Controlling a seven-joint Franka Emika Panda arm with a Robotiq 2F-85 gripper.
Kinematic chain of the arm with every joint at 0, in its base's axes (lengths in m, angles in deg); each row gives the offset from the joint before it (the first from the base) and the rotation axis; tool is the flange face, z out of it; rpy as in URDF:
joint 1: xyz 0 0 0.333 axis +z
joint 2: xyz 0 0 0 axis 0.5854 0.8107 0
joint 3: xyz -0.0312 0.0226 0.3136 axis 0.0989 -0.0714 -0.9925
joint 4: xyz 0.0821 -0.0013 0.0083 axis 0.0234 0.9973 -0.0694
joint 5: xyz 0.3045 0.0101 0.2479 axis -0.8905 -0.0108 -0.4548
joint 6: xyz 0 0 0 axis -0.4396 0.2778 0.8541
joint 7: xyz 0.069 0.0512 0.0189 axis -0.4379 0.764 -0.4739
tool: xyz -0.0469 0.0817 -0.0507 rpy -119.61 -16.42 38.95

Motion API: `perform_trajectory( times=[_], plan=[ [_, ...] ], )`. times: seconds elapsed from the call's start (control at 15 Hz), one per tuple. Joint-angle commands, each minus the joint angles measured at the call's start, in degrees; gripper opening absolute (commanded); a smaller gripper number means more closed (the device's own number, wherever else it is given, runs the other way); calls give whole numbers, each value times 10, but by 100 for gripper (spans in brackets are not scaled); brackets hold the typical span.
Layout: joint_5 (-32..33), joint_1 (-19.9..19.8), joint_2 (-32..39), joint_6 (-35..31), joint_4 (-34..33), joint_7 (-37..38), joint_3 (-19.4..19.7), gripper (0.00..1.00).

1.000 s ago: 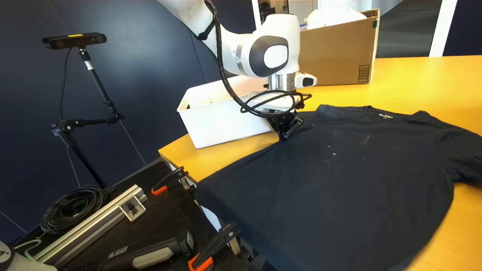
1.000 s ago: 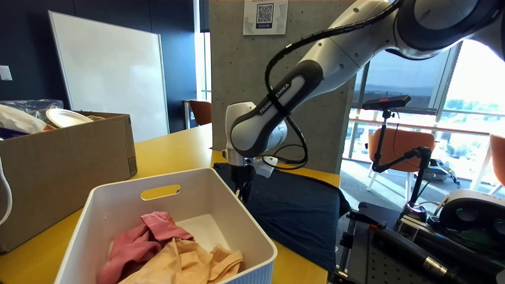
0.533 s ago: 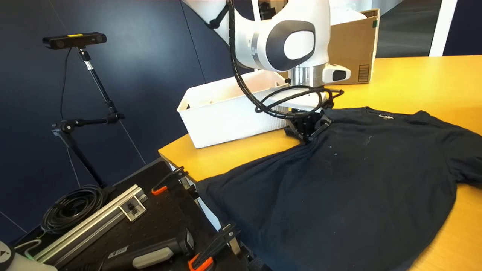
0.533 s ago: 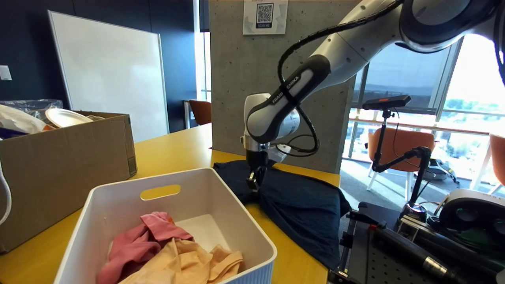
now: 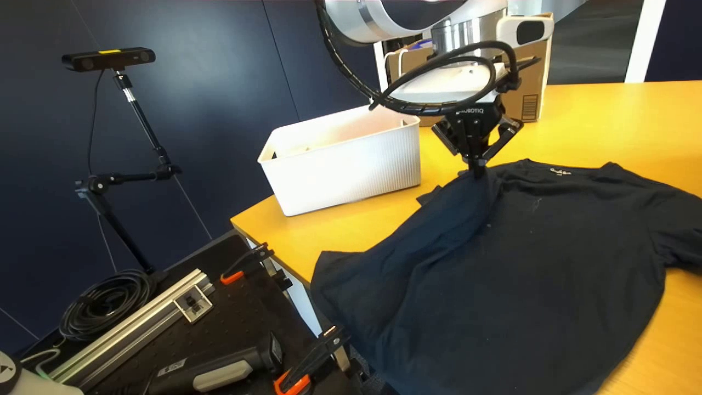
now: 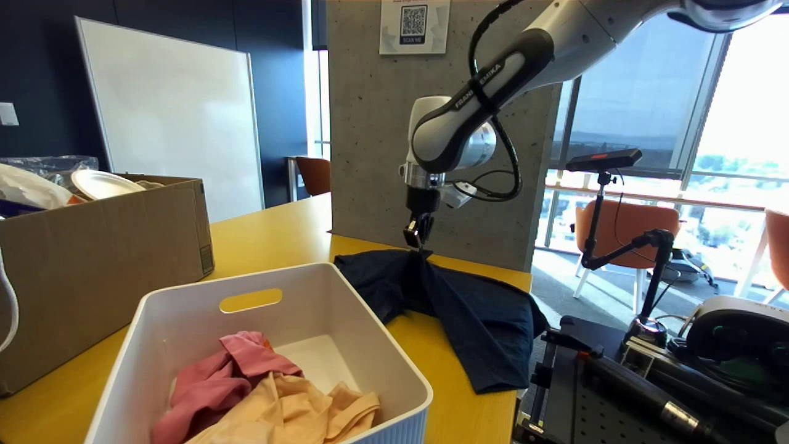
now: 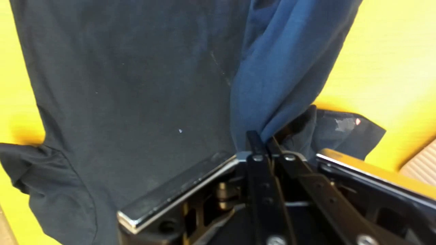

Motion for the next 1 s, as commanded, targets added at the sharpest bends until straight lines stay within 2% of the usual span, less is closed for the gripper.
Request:
perform_trajectory(
  times=[0.0,0.47,0.73,0.93],
  plan=[
    [10,-15,-20,-8,36,6,14,1],
    [15,-58,-18,-27,83,10,57,1],
    [30,-70,-6,-31,77,30,89,1],
    [36,-69,15,-34,66,51,97,1]
  ],
)
